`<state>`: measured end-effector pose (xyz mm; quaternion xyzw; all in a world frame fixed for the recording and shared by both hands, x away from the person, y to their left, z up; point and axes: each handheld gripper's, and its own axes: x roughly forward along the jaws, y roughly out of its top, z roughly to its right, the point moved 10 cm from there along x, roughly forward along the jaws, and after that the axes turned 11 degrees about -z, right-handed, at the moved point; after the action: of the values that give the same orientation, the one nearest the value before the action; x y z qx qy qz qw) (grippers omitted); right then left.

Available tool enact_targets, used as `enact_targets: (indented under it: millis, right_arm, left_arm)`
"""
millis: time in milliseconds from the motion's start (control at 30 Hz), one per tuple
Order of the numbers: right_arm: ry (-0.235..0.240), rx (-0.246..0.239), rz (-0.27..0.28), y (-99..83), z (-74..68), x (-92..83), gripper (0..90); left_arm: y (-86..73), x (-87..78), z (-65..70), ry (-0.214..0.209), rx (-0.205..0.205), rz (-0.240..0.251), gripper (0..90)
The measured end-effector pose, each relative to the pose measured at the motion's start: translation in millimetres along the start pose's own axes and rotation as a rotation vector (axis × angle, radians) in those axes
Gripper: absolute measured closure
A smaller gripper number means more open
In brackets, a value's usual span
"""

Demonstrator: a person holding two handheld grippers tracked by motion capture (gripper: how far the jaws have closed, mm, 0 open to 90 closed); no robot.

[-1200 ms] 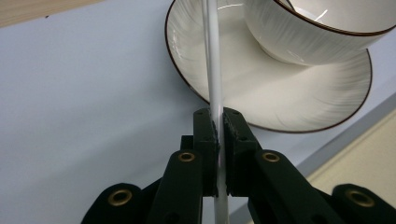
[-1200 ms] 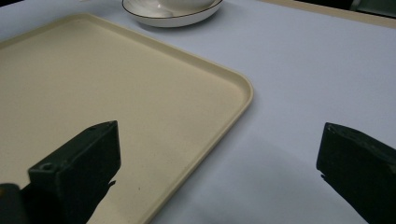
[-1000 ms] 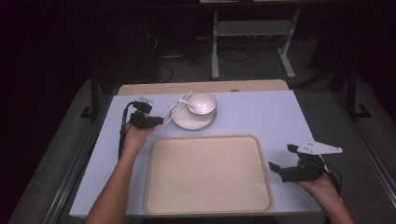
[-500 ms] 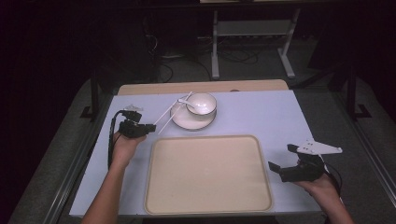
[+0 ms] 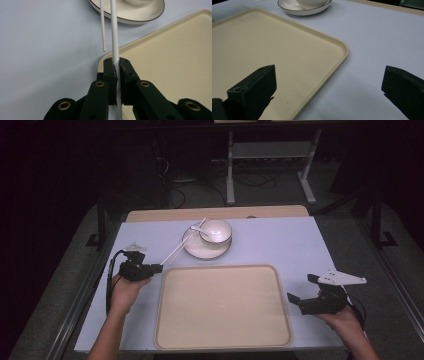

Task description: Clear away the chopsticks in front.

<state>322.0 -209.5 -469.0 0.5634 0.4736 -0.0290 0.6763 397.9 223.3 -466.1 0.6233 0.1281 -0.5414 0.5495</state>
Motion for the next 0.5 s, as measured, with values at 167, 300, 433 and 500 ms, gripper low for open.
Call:
enact_targets:
  millis: [167,300,433,500]
  right_arm:
    - [0.002,-0.005,0.0,0.3,-1.2,0.2,0.0]
    - [0.004,-0.007,-0.001,0.9,-1.7,1.5,0.0]
    - [0.006,-0.009,-0.003,1.0,-2.8,2.5,0.0]
    - [0.008,-0.01,-0.002,1.1,-3.2,2.9,0.0]
  left_arm:
    - [-11.8,-10.7,12.7,-0.023,0.008,0.01,84.6]
    - [-16.1,-12.7,23.5,-0.043,0.021,0.013,84.7]
    - [-20.1,-10.2,37.0,-0.066,0.045,0.001,84.6]
    - [-23.4,-7.5,44.0,-0.077,0.052,-0.006,84.6]
